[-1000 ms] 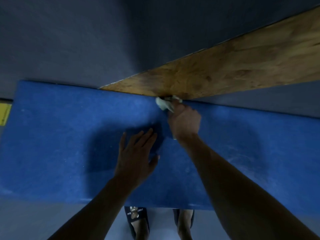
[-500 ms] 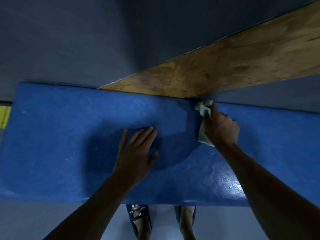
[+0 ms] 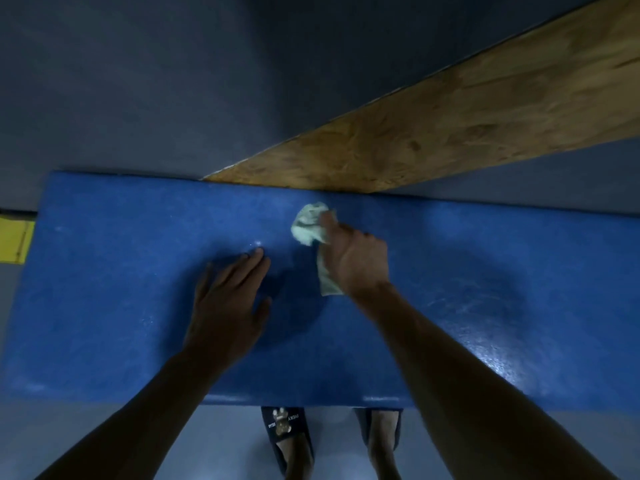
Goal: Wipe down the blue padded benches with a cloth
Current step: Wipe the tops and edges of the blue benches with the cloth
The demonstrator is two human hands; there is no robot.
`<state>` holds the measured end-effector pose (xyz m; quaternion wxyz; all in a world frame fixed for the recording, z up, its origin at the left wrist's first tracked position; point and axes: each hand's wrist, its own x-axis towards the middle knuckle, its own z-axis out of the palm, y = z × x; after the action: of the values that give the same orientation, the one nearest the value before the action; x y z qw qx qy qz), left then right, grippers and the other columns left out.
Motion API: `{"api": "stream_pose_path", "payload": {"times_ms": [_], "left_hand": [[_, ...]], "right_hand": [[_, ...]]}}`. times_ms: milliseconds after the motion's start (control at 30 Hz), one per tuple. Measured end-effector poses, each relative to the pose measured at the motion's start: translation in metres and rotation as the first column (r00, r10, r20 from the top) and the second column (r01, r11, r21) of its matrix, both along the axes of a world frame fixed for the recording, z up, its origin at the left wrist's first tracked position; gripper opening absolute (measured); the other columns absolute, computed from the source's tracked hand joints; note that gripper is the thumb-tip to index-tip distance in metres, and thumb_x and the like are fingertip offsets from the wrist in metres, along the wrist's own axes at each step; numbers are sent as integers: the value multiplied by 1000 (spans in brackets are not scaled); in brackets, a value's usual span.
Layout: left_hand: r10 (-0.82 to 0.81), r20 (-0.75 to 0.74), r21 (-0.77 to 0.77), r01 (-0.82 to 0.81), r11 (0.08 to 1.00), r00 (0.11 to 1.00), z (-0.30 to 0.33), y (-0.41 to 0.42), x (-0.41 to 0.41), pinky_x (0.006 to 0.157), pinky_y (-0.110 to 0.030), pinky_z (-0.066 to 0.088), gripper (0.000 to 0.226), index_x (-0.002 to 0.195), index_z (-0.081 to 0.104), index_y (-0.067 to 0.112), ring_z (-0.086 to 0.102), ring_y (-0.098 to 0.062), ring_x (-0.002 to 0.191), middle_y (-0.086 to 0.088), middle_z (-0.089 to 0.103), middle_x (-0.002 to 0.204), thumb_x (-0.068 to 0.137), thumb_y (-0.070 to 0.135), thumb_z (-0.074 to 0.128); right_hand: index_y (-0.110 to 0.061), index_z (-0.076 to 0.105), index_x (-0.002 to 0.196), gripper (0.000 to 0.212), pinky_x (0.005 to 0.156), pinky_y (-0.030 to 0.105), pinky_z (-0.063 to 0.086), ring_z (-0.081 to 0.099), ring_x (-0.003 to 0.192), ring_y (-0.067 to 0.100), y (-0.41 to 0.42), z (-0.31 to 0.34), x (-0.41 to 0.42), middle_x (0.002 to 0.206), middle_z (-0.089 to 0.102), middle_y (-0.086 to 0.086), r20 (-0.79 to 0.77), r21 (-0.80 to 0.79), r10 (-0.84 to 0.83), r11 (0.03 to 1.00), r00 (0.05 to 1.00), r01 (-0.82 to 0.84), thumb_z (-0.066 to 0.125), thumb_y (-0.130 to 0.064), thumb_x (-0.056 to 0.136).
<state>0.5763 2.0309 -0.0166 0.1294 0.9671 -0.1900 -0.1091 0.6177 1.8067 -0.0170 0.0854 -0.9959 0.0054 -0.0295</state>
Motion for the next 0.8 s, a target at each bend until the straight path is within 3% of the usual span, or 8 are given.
{"api": "stream_pose_path", "payload": {"times_ms": [133, 267, 333, 467, 533, 633, 700, 800], "left_hand": [[30, -28, 22, -29, 999, 999, 3, -2, 6, 115, -52, 21, 61, 141, 53, 20, 47, -17, 133, 4, 47, 151, 88, 46, 40], [48, -47, 32, -47, 998, 998, 2, -5, 1, 116, -52, 16, 63, 142, 52, 19, 47, -19, 135, 4, 47, 151, 85, 45, 39], [41, -48, 27, -39, 999, 998, 3, -5, 1, 117, -51, 14, 63, 143, 50, 18, 44, -19, 137, 3, 46, 152, 87, 45, 38], [41, -46, 12, -41, 999, 998, 4, -6, 1, 118, -56, 17, 61, 142, 51, 18, 44, -19, 137, 2, 49, 150, 88, 43, 39], [39, -53, 20, -38, 999, 998, 6, -8, 1, 118, -57, 19, 61, 143, 50, 19, 45, -20, 136, 2, 51, 148, 88, 43, 38], [41, -54, 14, -40, 999, 998, 6, -6, 3, 118, -54, 16, 62, 143, 50, 19, 45, -18, 136, 3, 49, 150, 88, 44, 39], [39, -54, 20, -38, 999, 998, 5, -5, 4, 118, -54, 18, 62, 141, 53, 19, 48, -19, 135, 3, 49, 149, 86, 44, 40], [38, -53, 25, -37, 999, 998, 5, -7, 4, 117, -54, 18, 61, 140, 54, 18, 49, -19, 135, 2, 50, 149, 85, 41, 46]], "right_hand": [[-25, 47, 129, 38, 65, 38, 45, 65, 77, 41, -81, 14, -20, 94, 69, 13, -178, -41, -280, 960, 943, 277, 50, -31, 92], [-25, 43, 136, 41, 70, 38, 43, 64, 88, 41, -67, 11, -21, 104, 68, 15, -159, 10, -482, 872, 862, 489, 44, -26, 94], [-26, 46, 137, 44, 63, 35, 44, 67, 79, 38, -31, 1, -15, 98, 70, 13, -122, 45, -455, 885, 882, 463, 42, -25, 93], [-16, 62, 117, 39, 37, 27, 42, 57, 38, 29, 47, -6, -23, 61, 66, 5, 9, 166, -191, 968, 982, 187, 51, -29, 82], [-19, 53, 115, 38, 39, 26, 41, 57, 39, 26, 56, -8, -27, 65, 66, 1, 20, 134, -63, 989, 998, 60, 63, -25, 79], [-21, 60, 116, 41, 40, 23, 39, 56, 39, 24, 19, -8, -26, 68, 67, -1, 95, 74, 57, 995, 994, -64, 50, -29, 77], [-20, 61, 122, 47, 41, 27, 43, 58, 41, 27, -24, -3, -35, 71, 68, 1, 73, 13, 52, 999, 996, -53, 47, -32, 79], [-25, 49, 135, 47, 59, 40, 51, 66, 64, 37, -95, 9, -56, 85, 70, 10, -147, -70, -243, 969, 959, 235, 54, -30, 89]]}}
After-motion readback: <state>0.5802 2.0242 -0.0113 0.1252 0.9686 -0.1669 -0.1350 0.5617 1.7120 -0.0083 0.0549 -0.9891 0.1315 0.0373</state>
